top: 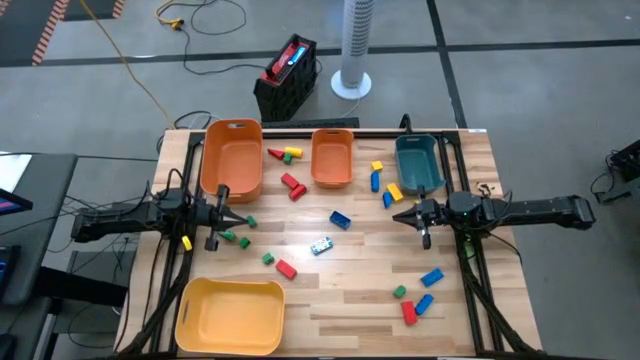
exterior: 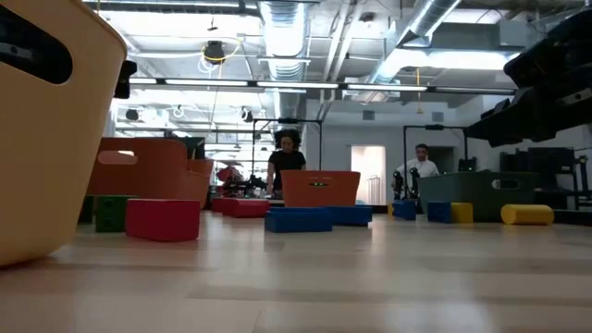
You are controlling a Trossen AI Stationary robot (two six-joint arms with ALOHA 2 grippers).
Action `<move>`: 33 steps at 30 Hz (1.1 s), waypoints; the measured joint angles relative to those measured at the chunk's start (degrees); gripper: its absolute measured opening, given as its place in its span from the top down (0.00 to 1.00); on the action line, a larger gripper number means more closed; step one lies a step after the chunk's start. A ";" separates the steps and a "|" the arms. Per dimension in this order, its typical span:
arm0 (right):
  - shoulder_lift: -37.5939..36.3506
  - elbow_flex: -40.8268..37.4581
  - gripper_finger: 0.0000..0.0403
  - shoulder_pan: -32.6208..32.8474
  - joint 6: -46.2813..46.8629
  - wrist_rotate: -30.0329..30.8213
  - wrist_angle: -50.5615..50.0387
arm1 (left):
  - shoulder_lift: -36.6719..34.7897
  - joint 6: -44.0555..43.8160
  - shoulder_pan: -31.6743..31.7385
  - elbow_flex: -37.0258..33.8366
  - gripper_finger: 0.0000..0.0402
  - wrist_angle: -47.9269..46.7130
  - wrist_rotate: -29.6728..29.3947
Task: Sort blocks
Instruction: Put the green game piece into the left orange bin
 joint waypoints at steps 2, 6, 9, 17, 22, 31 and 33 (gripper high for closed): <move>0.01 -0.01 0.91 0.00 0.01 0.01 0.00 | 0.00 -5.49 0.00 -0.02 0.99 0.21 0.00; -0.01 -0.01 0.91 0.01 0.00 0.00 0.02 | 0.00 -6.61 0.00 -0.04 0.99 0.71 0.01; 0.01 -0.01 0.91 -0.01 0.00 0.00 0.00 | 0.00 -7.39 0.00 -0.04 0.99 0.72 0.00; -0.01 -0.07 0.91 -1.71 -4.03 3.12 1.40 | 0.01 -10.79 0.00 -0.04 0.99 0.97 -0.07; -0.06 -0.12 0.91 -3.05 -4.36 3.32 2.83 | 0.01 -16.18 0.00 -0.04 0.99 0.92 -0.26; -0.04 -0.12 0.91 -3.57 9.79 4.16 3.63 | 0.01 -17.12 0.00 -0.04 0.99 0.85 -1.04; -0.05 -0.10 0.91 -3.79 11.22 4.26 4.18 | 0.01 -19.51 0.00 -0.04 0.99 0.84 -1.40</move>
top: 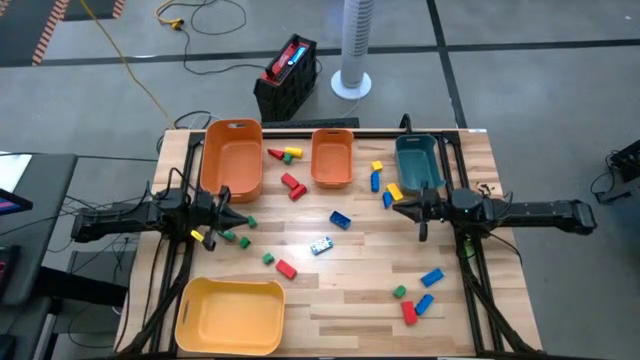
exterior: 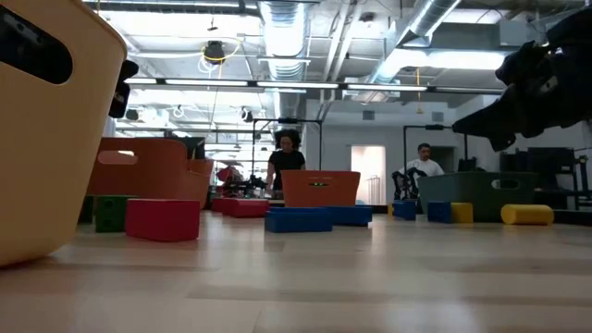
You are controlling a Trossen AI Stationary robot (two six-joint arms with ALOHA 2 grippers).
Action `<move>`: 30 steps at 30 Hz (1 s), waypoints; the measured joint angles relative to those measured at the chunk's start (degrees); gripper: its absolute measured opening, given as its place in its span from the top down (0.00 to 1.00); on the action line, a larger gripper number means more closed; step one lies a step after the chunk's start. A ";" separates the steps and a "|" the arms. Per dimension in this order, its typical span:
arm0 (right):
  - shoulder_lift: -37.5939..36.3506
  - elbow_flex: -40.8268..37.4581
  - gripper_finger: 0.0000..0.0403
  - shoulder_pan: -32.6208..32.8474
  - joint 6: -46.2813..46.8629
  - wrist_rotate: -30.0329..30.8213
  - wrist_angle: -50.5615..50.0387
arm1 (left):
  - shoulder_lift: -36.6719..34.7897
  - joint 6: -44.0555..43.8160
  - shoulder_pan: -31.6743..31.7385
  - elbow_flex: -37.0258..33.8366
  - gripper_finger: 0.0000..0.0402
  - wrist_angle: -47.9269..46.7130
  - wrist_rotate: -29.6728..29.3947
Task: Sort blocks
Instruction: Put the green game piece into the left orange bin
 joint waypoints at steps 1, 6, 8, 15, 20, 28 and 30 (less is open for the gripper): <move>0.00 0.01 0.91 0.00 0.68 0.08 0.03 | -0.01 -1.45 0.00 0.00 0.99 0.11 -0.19; -0.01 0.01 0.91 -0.72 1.69 1.92 0.52 | 0.01 -2.66 0.00 -0.13 0.99 2.32 -4.18; 0.02 0.01 0.91 -0.99 5.03 2.06 0.71 | -0.03 -1.35 0.00 -0.13 0.99 3.62 -6.29; 0.02 0.09 0.91 -1.11 15.76 2.00 0.87 | -0.01 -3.84 0.02 -0.11 0.99 3.24 -7.13; 0.18 2.39 0.91 -0.70 10.62 -1.11 0.48 | 0.01 -7.30 0.02 0.76 0.99 1.24 -8.68; 11.76 13.86 0.91 -0.12 -0.14 4.82 0.56 | 7.47 -3.54 0.00 15.07 1.00 -17.49 -14.31; 16.64 15.15 0.91 -0.11 -1.00 5.23 2.80 | 11.99 -3.19 0.00 17.82 1.00 -18.64 -15.05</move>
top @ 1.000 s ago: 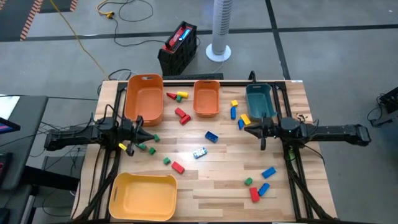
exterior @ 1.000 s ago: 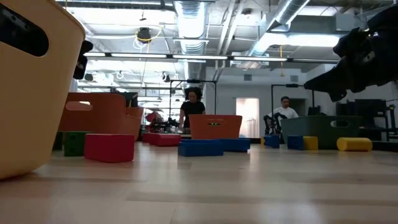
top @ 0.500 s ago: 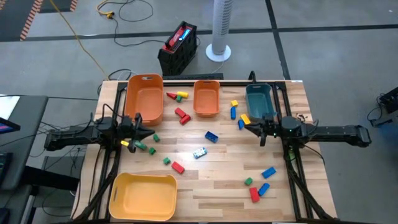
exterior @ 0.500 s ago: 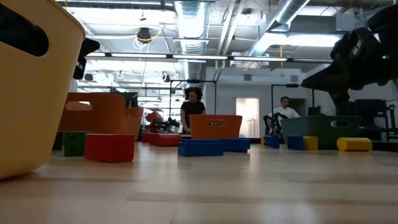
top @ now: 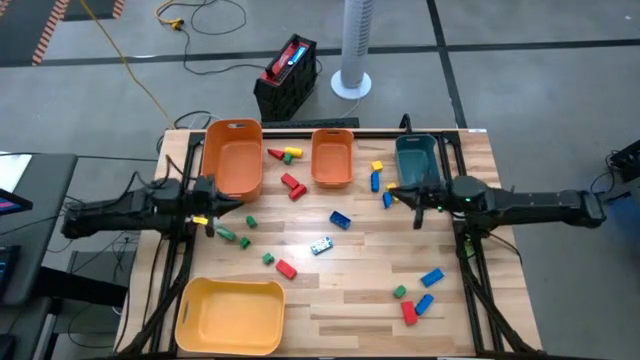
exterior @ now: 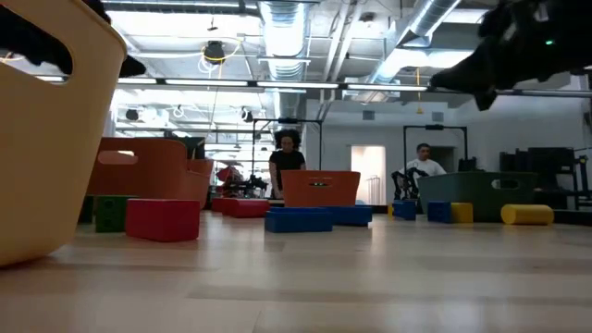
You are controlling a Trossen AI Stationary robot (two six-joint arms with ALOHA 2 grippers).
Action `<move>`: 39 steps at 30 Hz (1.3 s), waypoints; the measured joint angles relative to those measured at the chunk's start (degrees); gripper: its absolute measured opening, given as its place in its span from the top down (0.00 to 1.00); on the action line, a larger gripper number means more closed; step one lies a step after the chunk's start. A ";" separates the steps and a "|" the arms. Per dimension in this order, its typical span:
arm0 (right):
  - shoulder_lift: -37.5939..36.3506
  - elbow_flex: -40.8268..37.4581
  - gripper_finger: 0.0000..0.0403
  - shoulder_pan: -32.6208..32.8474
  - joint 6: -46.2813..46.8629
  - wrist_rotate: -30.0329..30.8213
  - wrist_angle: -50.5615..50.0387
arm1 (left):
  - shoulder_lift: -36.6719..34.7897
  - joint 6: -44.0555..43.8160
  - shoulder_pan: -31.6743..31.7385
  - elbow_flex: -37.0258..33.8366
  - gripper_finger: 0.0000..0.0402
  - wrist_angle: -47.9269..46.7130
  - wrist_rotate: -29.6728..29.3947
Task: Sort blocks
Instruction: Put the green game piece into the left orange bin
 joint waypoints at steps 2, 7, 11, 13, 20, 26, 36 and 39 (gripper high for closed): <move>5.42 1.26 0.91 0.22 -0.01 0.03 4.18 | 4.68 1.23 0.00 2.41 1.00 -0.80 0.21; 16.66 6.49 0.91 3.45 -0.57 0.01 6.86 | 16.80 0.73 -0.06 8.00 1.00 -2.19 1.62; 24.44 10.31 0.89 7.11 -1.43 3.20 6.71 | 27.36 -0.65 -0.07 13.06 1.00 -2.71 1.97; 27.43 11.57 0.85 8.87 -1.43 5.79 6.52 | 33.03 -0.54 -0.43 15.37 0.99 -2.68 2.20; 30.89 12.79 0.64 15.22 1.65 14.43 6.34 | 51.04 0.70 -4.39 24.27 0.79 -3.40 3.70; 26.77 12.81 0.45 20.91 3.22 25.56 0.30 | 65.78 2.14 -8.27 36.20 0.56 -8.07 3.49; 26.75 12.77 0.38 24.84 3.58 30.81 -3.25 | 78.98 12.84 -14.99 48.91 0.52 -17.78 7.54; 26.98 12.77 0.38 23.84 2.98 31.13 -2.27 | 82.24 13.77 -16.57 53.05 0.52 -23.54 6.34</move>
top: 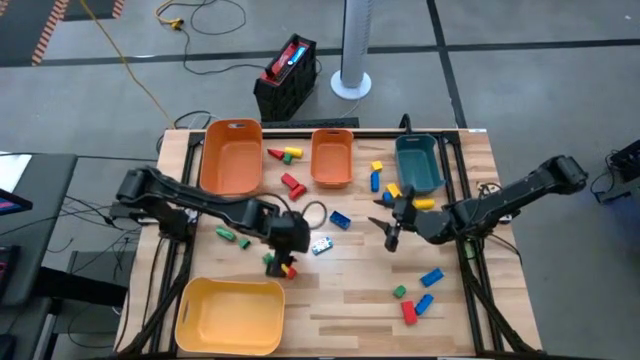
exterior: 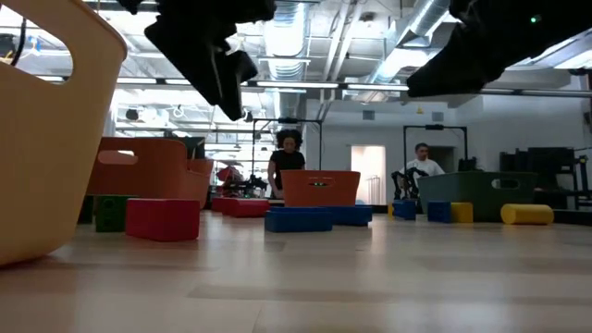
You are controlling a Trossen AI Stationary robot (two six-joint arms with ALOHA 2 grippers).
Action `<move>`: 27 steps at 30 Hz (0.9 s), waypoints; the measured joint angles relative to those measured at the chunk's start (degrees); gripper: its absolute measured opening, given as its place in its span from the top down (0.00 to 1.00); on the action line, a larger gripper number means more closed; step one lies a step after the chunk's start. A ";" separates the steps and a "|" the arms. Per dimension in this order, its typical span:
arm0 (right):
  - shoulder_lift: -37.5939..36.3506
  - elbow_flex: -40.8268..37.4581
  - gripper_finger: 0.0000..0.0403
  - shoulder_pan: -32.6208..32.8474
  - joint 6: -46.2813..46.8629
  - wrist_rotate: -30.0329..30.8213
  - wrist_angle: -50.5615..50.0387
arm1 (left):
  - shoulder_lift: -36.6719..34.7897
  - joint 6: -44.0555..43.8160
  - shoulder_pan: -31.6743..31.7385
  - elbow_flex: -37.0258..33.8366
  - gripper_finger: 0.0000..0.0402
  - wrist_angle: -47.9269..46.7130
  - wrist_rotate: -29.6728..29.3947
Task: Sort blocks
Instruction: Put the green game piece into the left orange bin
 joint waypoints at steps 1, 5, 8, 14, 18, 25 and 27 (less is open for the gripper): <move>-0.05 0.00 0.38 -0.23 0.00 0.02 -0.01 | 0.97 -0.04 -0.28 1.41 0.52 -3.50 -0.09; -0.20 -0.02 0.38 -0.25 -0.22 -0.03 -0.20 | 2.06 -1.63 -1.26 3.34 0.52 -18.66 -2.97; -0.20 -0.02 0.38 -0.32 -0.19 -0.05 -0.25 | -0.22 -4.62 -1.79 0.59 0.52 -23.68 -4.88; -0.20 -0.02 0.38 -1.85 -3.11 -0.14 1.92 | -10.58 -14.06 -3.25 -9.43 0.52 -20.04 -5.21; -0.20 -0.02 0.38 -3.95 -5.63 -1.14 4.17 | -16.25 -23.58 -3.23 -17.66 0.52 -14.45 -4.31; -0.20 -0.02 0.38 -6.63 -6.40 -4.85 4.64 | -17.53 -35.20 -4.86 -24.65 0.52 -9.93 -5.79; -0.20 -0.02 0.38 -7.26 -6.40 -4.96 4.59 | -17.05 -36.40 -5.62 -24.83 0.52 -10.59 -8.89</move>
